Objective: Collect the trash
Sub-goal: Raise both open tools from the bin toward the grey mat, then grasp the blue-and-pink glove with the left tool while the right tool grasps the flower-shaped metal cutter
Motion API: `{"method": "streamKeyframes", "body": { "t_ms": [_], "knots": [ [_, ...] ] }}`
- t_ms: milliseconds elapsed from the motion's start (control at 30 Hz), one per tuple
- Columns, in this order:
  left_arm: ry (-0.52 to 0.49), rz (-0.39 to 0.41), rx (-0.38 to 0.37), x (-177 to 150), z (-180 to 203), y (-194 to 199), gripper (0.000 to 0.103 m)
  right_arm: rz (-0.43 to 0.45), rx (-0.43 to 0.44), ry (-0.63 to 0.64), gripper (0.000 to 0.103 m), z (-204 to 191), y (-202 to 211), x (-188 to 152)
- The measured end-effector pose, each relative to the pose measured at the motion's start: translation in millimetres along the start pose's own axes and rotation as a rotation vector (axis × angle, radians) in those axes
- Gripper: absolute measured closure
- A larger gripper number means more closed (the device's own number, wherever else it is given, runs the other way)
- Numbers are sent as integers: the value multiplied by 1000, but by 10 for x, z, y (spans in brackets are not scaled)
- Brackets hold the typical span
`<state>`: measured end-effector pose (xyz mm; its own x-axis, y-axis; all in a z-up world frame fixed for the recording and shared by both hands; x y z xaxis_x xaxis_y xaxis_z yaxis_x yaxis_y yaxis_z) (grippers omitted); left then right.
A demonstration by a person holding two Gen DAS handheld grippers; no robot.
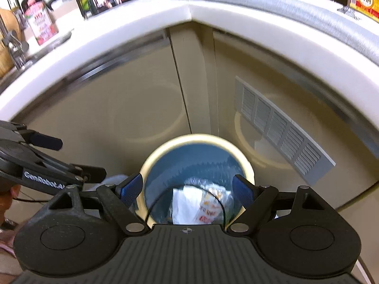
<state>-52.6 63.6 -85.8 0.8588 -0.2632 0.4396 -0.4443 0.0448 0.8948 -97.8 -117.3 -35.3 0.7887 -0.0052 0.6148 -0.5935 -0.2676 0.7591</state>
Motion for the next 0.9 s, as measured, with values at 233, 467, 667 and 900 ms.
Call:
{"method": "streamKeyframes", "body": {
  "t_ms": [233,467,667,900],
  "knots": [
    [-16,83,-35,264,-17,345,0,194,70,-6,18,76,555,431],
    [14,230,-70,831,-77,836,0,453,-71,-23,12,561,1063,1162],
    [16,349,-91,1569,28,1135,0,515,-211,-142,11,1292,1001,1800],
    [51,386,-147,2831,398,1113,0,518,-374,-290,10,2190,502,2490]
  ]
}}
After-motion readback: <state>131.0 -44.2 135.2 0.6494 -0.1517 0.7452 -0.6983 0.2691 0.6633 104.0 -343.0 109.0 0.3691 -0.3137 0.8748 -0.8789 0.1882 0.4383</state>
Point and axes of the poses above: each gripper's, at about its wrist camera, not at the fingertips, and y roughly against the way its jaws point, z to its right, x to its top, the point moved 4 cm from there along -y, roughly the way its jaws point, and after that the axes turned 2 degrees about x, right-handed, at the moved point
